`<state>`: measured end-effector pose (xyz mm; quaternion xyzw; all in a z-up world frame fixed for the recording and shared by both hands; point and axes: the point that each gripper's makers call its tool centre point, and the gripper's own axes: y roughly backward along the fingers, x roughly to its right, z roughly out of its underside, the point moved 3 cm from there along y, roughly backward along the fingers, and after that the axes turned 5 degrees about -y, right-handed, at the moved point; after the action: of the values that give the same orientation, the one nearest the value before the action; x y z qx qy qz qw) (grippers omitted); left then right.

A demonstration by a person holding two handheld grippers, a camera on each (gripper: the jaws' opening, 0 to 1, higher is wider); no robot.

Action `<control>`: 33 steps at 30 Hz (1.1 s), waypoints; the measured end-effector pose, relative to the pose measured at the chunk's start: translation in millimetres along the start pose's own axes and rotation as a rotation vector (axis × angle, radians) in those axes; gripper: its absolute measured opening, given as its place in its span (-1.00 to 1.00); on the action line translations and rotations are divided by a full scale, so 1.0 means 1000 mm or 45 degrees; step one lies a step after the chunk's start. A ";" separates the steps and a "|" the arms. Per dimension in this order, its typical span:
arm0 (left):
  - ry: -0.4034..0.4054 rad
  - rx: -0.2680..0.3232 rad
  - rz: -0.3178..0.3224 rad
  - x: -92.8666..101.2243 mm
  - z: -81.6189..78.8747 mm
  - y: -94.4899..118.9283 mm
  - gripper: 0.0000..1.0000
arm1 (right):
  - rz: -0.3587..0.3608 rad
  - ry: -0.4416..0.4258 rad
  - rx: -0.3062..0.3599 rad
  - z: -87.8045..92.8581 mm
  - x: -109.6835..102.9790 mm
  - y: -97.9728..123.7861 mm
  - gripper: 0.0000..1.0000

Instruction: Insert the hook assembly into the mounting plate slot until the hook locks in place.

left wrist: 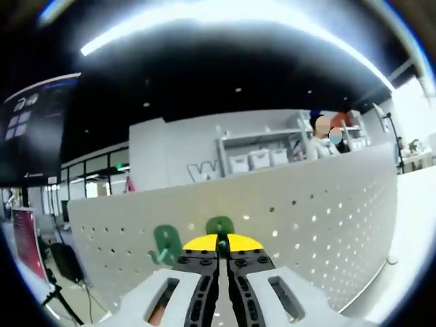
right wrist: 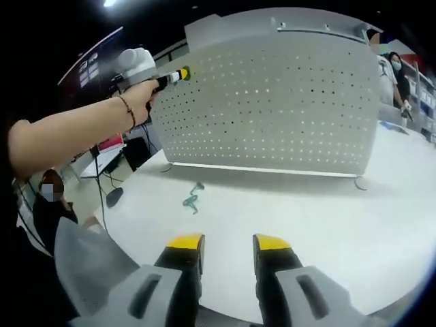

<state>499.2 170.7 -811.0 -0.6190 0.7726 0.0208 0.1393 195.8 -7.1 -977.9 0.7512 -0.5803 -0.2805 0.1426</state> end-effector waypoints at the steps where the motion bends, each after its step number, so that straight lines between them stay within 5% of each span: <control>1: 0.003 -0.004 0.003 0.000 0.000 0.001 -0.96 | -0.002 0.000 0.000 0.000 0.000 0.000 -0.48; 6: 0.127 -0.026 0.047 -0.001 0.001 0.005 -0.91 | -0.006 0.008 0.006 -0.002 -0.002 -0.002 -0.48; 18: 0.138 -0.161 0.235 -0.004 0.013 0.041 -0.39 | -0.022 -0.006 0.008 -0.001 -0.004 -0.004 -0.47; 33: 0.190 -0.535 0.472 -0.010 0.065 0.125 0.00 | -0.067 0.039 0.004 -0.002 -0.016 -0.005 -0.46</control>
<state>393.3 222.8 -888.6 -0.4822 0.8595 0.1602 -0.0554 198.1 9.7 -974.4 0.7706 -0.5585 -0.2719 0.1429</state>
